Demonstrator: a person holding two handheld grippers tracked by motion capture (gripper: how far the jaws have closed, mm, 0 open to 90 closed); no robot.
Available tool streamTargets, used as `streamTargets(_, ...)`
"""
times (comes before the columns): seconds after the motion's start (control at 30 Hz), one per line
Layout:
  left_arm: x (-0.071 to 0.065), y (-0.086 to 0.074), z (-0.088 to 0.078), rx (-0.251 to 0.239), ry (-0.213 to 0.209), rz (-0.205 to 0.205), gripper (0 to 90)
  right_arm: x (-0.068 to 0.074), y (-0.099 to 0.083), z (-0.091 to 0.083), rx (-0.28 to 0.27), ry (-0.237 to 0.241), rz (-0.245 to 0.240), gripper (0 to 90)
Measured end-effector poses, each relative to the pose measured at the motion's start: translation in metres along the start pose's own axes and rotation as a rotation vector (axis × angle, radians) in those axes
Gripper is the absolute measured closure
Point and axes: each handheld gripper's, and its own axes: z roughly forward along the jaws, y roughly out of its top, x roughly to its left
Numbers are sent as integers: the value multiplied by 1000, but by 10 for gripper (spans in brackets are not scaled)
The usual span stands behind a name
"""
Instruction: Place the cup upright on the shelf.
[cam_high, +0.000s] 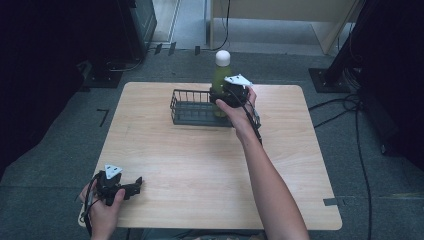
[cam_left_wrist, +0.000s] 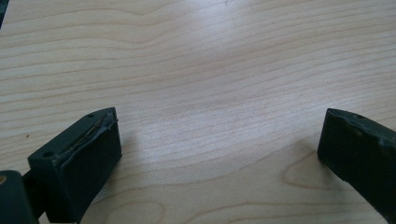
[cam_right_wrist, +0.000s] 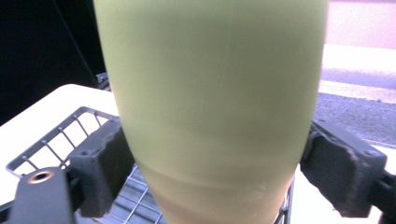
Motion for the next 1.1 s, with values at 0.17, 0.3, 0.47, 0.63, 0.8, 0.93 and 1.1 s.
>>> streamTargets(0.17, 0, 0, 0, -1, 0, -1, 0, -3, 3, -8, 9, 1, -10, 88)
streamTargets(0.3, 0, 0, 0, -1, 0, -1, 0, -4, 2, -16, 8, 12, -19, 69)
streamTargets(0.47, 0, 0, 0, -1, 0, 0, 0, -5, -2, -28, 11, 33, -34, 45)
streamTargets(0.63, 0, 0, 0, 0, 0, 0, 0, -9, -9, -41, 7, 41, -41, 38)
streamTargets(0.8, 0, 0, 0, 0, 0, 0, 0, -12, -17, -54, -3, 44, -37, 38)
streamTargets(0.93, 0, 0, 0, 0, 0, 0, 0, -15, -24, -62, -9, 47, -37, 38)
streamTargets(1.1, 0, 0, 0, 0, 0, 0, 0, -18, -32, -72, -9, 54, -26, 39)
